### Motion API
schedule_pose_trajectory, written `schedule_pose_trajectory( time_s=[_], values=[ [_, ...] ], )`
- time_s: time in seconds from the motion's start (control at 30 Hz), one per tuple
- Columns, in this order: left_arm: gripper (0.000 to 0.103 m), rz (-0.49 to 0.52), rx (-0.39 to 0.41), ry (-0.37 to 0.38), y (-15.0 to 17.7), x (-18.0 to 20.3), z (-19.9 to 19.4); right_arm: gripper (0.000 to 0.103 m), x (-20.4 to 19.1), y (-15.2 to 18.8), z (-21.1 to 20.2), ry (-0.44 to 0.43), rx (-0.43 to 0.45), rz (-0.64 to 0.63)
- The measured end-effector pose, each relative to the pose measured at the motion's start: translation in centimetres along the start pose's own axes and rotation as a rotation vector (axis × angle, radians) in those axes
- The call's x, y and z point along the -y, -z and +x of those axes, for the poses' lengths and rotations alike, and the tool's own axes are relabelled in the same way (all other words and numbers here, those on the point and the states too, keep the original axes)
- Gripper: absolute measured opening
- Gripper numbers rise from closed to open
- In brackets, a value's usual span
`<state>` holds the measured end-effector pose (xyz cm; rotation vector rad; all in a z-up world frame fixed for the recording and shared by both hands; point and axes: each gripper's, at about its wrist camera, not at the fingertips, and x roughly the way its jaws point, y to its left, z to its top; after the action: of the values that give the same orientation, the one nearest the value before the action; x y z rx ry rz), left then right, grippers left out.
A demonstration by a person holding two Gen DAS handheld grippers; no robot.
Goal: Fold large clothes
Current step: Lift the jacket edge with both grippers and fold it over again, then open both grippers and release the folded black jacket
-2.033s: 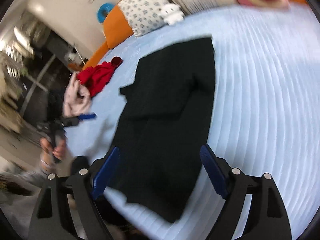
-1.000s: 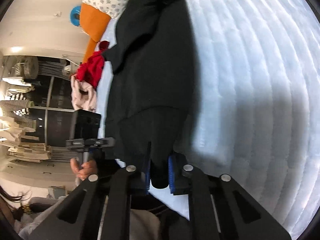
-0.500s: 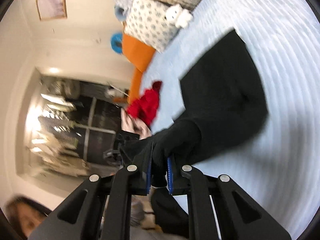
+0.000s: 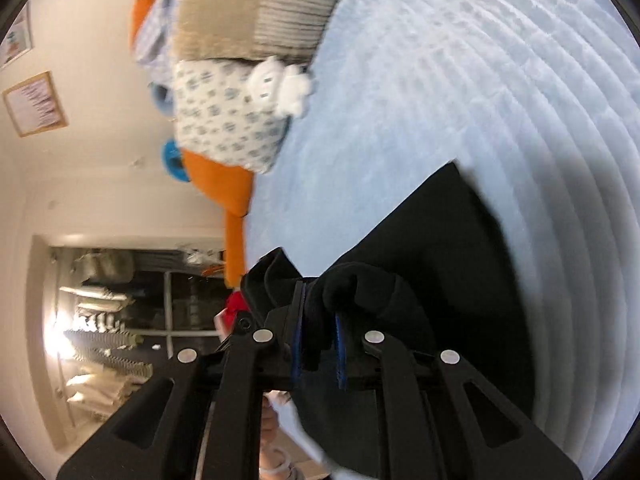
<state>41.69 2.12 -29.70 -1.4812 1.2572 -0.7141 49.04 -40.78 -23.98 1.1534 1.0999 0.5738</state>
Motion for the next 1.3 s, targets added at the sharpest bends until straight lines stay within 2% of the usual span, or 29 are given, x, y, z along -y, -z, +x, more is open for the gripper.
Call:
schedule_pose_trajectory(
  time_s=[0.13, 0.2, 0.23, 0.3, 0.33, 0.37, 0.4, 0.43, 0.47, 0.5, 0.57, 0.6, 0.67, 0.73, 0.8, 0.83, 0.87, 0.9, 0.93, 0.97, 1.0, 1.03, 1.07, 1.1, 1.13, 1.17, 1.23, 1.3],
  values=[
    [0.018, -0.020, 0.015, 0.017, -1.9, -2.3, 1.6, 0.012, 2.1, -0.6, 1.7, 0.022, 0.026, 0.023],
    [0.018, 0.001, 0.005, 0.027, -1.9, -2.1, 2.0, 0.013, 2.3, -0.5, 1.7, 0.012, 0.033, 0.018],
    [0.018, 0.018, 0.000, 0.018, -1.9, -1.7, 2.0, 0.014, 2.2, -0.4, 1.5, 0.010, 0.031, 0.011],
    [0.021, 0.070, -0.008, -0.047, -1.0, 0.4, 0.9, 0.016, 1.5, -0.1, 1.3, 0.020, 0.018, -0.006],
    [0.043, 0.092, 0.000, -0.064, -0.6, 1.3, 0.3, 0.017, 1.1, 0.0, 1.2, 0.029, 0.010, -0.009],
    [0.060, 0.150, 0.042, -0.087, 0.3, 3.1, -0.9, 0.021, 0.5, 0.1, 1.0, 0.050, 0.011, -0.019],
    [0.097, 0.221, 0.095, -0.106, 1.2, 5.2, -2.2, 0.025, -0.1, 0.0, 0.9, 0.058, 0.013, -0.026],
    [0.100, 0.268, 0.128, -0.110, 1.8, 6.6, -3.0, 0.034, -0.8, -0.1, 1.0, 0.047, 0.014, -0.034],
    [0.100, 0.329, 0.156, -0.097, 2.8, 8.7, -4.2, 0.068, -1.3, 0.0, 0.5, 0.034, 0.027, -0.051],
    [0.100, 0.366, 0.175, -0.095, 3.4, 10.1, -4.8, 0.088, -2.2, 0.2, -0.3, 0.051, 0.078, -0.080],
    [0.100, 0.450, 0.220, -0.174, 5.2, 12.8, -5.3, 0.092, -3.9, 0.6, -1.4, 0.087, 0.133, -0.125],
    [0.100, 0.490, 0.226, -0.210, 6.1, 13.7, -5.0, 0.090, -4.7, 0.9, -1.9, 0.064, 0.131, -0.138],
    [0.100, 0.615, 0.220, -0.299, 8.7, 15.5, -3.1, 0.084, -6.7, 2.1, -2.8, 0.077, 0.144, -0.200],
    [0.100, 0.765, 0.237, -0.401, 11.9, 16.6, -0.7, 0.072, -10.3, 4.8, -3.8, 0.168, 0.169, -0.415],
    [0.100, 1.043, 0.280, -0.593, 16.8, 16.9, 3.6, 0.047, -13.1, 8.4, -3.9, 0.309, 0.192, -0.659],
    [0.100, 1.169, 0.307, -0.680, 19.4, 15.7, 4.7, 0.040, -13.6, 9.7, -3.7, 0.355, 0.199, -0.735],
    [0.100, 1.250, 0.328, -0.745, 20.8, 15.1, 6.1, 0.028, -13.8, 11.0, -3.3, 0.408, 0.202, -0.803],
    [0.099, 1.343, 0.361, -0.852, 22.0, 13.8, 8.2, 0.020, -13.6, 12.1, -2.8, 0.461, 0.214, -0.850],
    [0.098, 1.401, 0.396, -0.943, 22.6, 12.5, 9.8, 0.018, -13.1, 12.7, -2.5, 0.496, 0.233, -0.870],
    [0.097, 1.427, 0.415, -0.990, 22.7, 11.6, 10.6, 0.014, -12.3, 12.9, -2.1, 0.538, 0.254, -0.885],
    [0.090, 1.434, 0.428, -1.048, 22.1, 10.3, 11.6, 0.011, -11.3, 12.7, -1.8, 0.558, 0.265, -0.879],
    [0.079, 1.410, 0.422, -1.083, 21.0, 9.1, 12.0, 0.011, -10.3, 12.3, -1.4, 0.574, 0.261, -0.865],
    [0.077, 1.367, 0.399, -1.081, 19.9, 8.2, 12.1, 0.011, -8.8, 11.6, -0.8, 0.593, 0.249, -0.843],
    [0.078, 1.315, 0.394, -1.047, 18.4, 7.3, 11.7, 0.010, -7.7, 11.2, -0.3, 0.617, 0.242, -0.833],
    [0.081, 1.300, 0.407, -1.030, 17.8, 7.0, 11.5, 0.010, -6.3, 10.7, 0.4, 0.652, 0.228, -0.827],
    [0.081, 1.306, 0.424, -1.000, 17.2, 6.5, 11.0, 0.006, -5.4, 10.4, 0.9, 0.668, 0.217, -0.824],
    [0.081, 1.319, 0.401, -1.001, 16.5, 5.8, 11.2, 0.006, -3.0, 9.7, 1.7, 0.657, 0.196, -0.812],
    [0.081, 1.296, 0.390, -0.985, 15.6, 5.4, 11.3, 0.005, -2.0, 9.6, 1.8, 0.633, 0.226, -0.810]
  ],
)
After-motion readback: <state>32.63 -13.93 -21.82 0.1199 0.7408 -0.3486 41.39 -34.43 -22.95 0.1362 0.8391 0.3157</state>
